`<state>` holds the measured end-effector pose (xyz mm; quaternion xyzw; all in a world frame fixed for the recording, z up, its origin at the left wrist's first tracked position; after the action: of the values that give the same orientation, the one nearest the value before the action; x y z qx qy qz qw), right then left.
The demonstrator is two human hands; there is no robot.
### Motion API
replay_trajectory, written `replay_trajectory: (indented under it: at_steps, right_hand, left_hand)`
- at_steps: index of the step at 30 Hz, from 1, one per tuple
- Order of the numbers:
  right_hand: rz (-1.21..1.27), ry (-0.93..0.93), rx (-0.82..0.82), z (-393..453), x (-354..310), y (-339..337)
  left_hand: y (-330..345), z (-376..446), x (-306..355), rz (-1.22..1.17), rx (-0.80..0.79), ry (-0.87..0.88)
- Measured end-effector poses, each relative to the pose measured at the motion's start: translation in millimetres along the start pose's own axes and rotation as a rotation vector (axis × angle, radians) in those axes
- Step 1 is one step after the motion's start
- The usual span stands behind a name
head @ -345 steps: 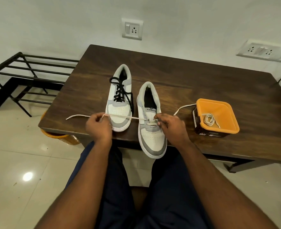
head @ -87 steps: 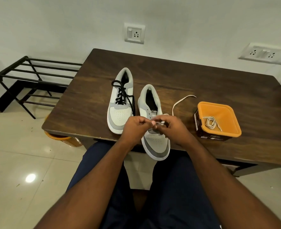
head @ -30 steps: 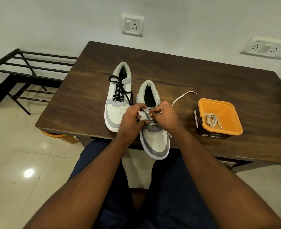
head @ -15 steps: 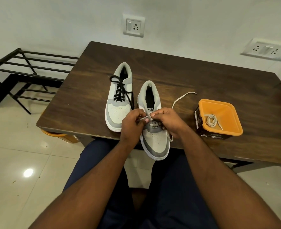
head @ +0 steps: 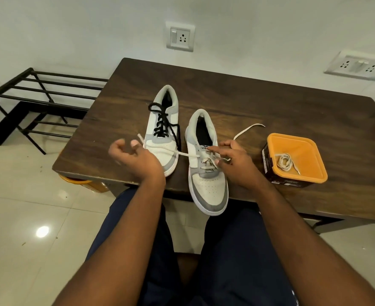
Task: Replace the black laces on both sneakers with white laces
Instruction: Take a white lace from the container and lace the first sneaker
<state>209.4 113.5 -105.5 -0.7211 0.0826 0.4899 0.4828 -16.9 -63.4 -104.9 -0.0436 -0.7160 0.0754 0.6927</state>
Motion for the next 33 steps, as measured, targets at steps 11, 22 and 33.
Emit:
replay_trajectory:
  at_steps: [11,22,33]
  right_hand:
    - [-0.239,-0.046,-0.057,9.2,-19.3,-0.3]
    - [-0.084,0.001,0.018,7.1,-11.7,2.7]
    - [-0.037,-0.006,0.054,2.4,-11.8,0.5]
  left_hand:
    - [69.4,-94.1,-4.6,0.404,-0.771,0.449]
    - [49.9,-79.2,-50.4,0.264,-0.657,-0.068]
    - [62.6,-77.5,-45.0,-0.082,-0.570,-0.355]
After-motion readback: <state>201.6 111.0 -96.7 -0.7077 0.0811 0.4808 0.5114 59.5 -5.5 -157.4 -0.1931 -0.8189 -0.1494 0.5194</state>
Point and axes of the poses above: each hand's wrist, its own z-axis towards the middle knuckle, its own y-axis out of the palm, x = y × z, the point moved 9 cm from there along z, towards the middle knuckle, and after that the axes turned 14 degrees about z, right-handed, at the moved point
